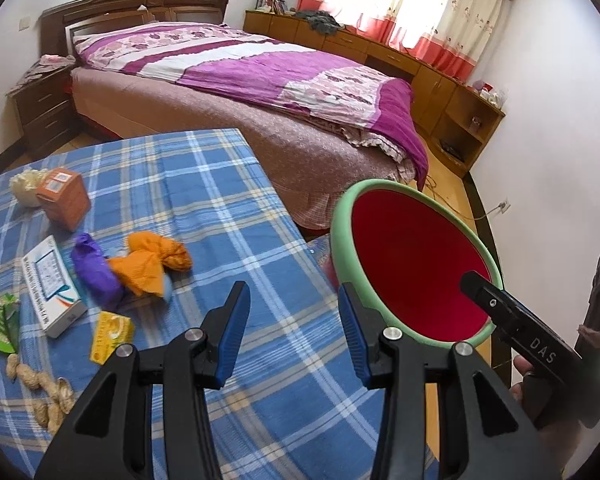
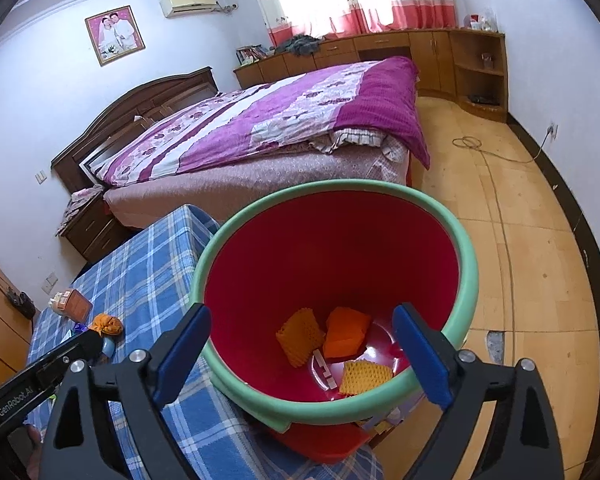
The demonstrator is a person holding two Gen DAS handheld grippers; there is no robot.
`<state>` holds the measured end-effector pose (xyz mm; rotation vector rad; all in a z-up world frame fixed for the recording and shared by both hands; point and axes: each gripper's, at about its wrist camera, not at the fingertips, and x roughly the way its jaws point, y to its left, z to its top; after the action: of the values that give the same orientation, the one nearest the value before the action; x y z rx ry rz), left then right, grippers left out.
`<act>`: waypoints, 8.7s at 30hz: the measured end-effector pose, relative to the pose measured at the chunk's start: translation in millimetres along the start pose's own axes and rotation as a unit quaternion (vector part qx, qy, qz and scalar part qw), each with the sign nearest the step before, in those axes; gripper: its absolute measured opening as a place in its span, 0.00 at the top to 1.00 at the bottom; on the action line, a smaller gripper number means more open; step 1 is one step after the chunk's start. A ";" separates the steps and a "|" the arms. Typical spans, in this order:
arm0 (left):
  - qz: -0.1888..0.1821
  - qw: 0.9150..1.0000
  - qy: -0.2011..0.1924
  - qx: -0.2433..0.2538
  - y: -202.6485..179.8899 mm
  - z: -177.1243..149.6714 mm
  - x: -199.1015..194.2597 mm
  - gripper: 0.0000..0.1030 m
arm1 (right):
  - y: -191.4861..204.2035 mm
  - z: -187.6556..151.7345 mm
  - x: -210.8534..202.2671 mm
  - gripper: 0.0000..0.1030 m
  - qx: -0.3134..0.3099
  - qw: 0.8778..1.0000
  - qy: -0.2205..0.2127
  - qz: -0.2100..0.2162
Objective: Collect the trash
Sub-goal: 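Move both tools back over the table toward the remaining trash, then grasp the green coil packet with the left tool while the right tool grasps the small yellow box, then carry the green packet and yellow box over the red bucket with both tools, then open the left tool to drop the green packet while the right tool drops the yellow box, then move both tools back over the table toward the white medicine box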
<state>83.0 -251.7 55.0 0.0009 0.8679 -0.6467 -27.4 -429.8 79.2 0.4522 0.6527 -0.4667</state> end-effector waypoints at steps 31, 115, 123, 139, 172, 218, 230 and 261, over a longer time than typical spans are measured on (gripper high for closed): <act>0.100 0.991 -0.047 -0.075 110.0 -33.2 -81.1 0.51 | 103.9 -34.5 -42.0 0.08 -0.072 0.995 -0.018 0.062; 0.147 0.978 -0.039 -0.140 251.7 -46.4 -63.7 0.48 | 263.5 -114.8 66.9 0.72 -0.174 0.973 0.132 0.075; 0.150 0.978 -0.054 -0.131 230.5 -52.8 -80.6 0.48 | 255.2 -110.3 37.8 0.72 -0.178 0.975 0.106 0.085; 0.140 0.982 -0.075 -0.102 179.5 -52.7 -110.8 0.48 | 216.4 -83.3 -29.4 0.72 -0.149 0.985 0.037 0.078; 0.070 0.995 -0.064 -0.007 63.9 0.9 -73.0 0.48 | 96.2 -29.0 -45.0 0.72 -0.071 0.997 -0.024 0.005; -0.026 0.994 0.012 0.108 -87.2 18.5 67.4 0.41 | -55.0 11.6 19.6 0.72 0.034 0.999 0.004 0.009; -0.032 0.993 -0.007 0.116 -90.9 21.3 62.4 0.30 | -53.1 7.9 17.8 0.72 0.036 0.999 0.004 0.009; 0.022 0.999 -0.020 0.020 -5.1 7.1 7.2 0.29 | -29.0 2.6 19.7 0.35 0.039 0.999 0.023 0.031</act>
<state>88.7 -261.5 55.8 0.0427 0.8145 -0.6202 -28.1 -459.7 60.7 0.5563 0.6645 -0.4258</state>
